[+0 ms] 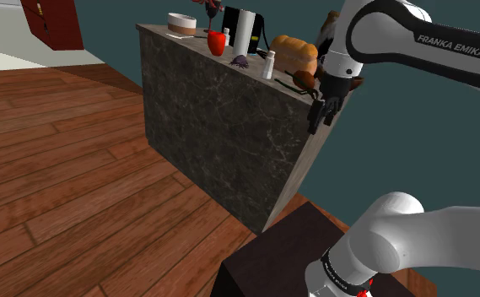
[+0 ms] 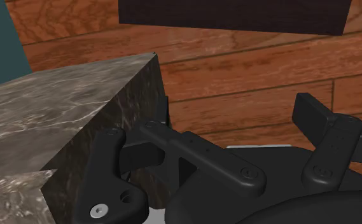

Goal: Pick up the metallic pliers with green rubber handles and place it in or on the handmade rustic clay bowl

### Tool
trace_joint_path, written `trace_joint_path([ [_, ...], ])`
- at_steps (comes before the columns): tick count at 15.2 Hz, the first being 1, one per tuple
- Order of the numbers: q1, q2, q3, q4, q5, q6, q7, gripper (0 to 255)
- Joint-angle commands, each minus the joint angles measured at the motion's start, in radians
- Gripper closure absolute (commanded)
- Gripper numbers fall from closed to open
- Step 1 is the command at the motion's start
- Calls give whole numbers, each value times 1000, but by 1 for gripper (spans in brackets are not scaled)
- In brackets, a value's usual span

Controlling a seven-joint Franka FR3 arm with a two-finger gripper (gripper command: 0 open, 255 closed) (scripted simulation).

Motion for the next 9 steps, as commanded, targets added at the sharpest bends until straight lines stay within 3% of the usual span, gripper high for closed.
trace_joint_path([
  [1,0,0,0,0,0,0,0,0],
  [9,-28,146,-108,102,-120,170,-137,0],
])
